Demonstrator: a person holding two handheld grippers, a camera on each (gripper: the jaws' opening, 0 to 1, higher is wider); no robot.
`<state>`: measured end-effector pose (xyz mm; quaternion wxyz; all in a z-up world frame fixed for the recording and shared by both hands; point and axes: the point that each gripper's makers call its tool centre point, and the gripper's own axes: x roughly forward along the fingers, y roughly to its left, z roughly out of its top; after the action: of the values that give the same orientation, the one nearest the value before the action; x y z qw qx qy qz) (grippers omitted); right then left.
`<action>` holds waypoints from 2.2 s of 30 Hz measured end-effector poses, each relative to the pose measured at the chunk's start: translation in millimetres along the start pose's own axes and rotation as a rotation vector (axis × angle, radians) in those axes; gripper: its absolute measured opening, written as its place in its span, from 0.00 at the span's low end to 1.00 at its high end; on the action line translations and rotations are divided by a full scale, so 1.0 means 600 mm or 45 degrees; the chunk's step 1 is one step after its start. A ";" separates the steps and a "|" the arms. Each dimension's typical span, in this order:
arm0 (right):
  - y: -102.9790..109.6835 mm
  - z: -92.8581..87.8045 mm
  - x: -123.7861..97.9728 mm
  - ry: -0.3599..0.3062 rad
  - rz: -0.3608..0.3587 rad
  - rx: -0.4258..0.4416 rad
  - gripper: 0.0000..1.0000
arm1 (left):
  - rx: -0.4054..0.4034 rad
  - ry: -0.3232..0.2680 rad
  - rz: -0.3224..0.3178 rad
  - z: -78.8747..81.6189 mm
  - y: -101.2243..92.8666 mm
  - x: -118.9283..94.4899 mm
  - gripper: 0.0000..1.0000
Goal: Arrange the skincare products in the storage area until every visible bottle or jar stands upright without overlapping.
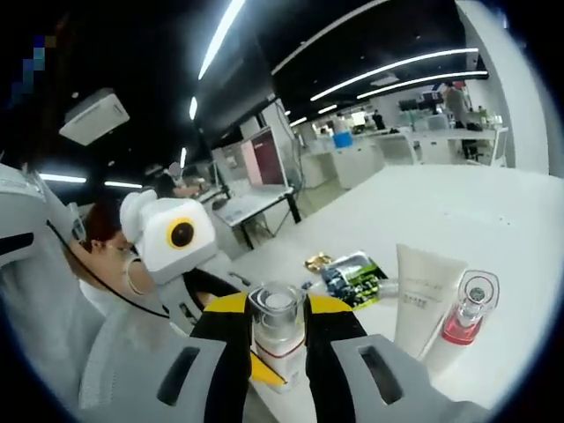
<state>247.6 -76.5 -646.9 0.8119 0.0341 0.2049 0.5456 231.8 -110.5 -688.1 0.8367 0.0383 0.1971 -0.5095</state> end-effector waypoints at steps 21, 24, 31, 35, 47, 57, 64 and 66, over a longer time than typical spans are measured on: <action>-0.028 -0.032 0.017 0.051 0.027 -0.263 0.22 | 0.135 0.218 -0.037 -0.050 0.030 0.038 0.17; -0.033 -0.037 0.019 0.053 0.024 -0.280 0.22 | 0.154 0.226 -0.033 -0.054 0.032 0.048 0.17; -0.051 -0.055 0.022 0.061 0.009 -0.298 0.22 | 0.169 0.255 -0.047 -0.070 0.044 0.058 0.16; -0.058 -0.070 0.026 0.089 -0.001 -0.309 0.22 | 0.177 0.273 -0.043 -0.083 0.049 0.069 0.15; -0.061 -0.098 0.033 0.149 0.011 -0.339 0.23 | 0.206 0.301 -0.047 -0.107 0.049 0.076 0.15; -0.068 -0.112 0.035 0.185 -0.002 -0.336 0.23 | 0.228 0.328 -0.054 -0.119 0.051 0.081 0.15; -0.070 -0.115 0.034 0.188 -0.006 -0.317 0.23 | 0.223 0.328 -0.055 -0.123 0.055 0.084 0.15; -0.070 -0.115 0.035 0.187 -0.005 -0.318 0.24 | 0.218 0.324 -0.054 -0.123 0.056 0.084 0.15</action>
<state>265.3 -86.0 -727.8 0.7937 -0.1078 0.1944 0.5663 259.6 -117.3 -779.4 0.7878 0.1696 0.2580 -0.5330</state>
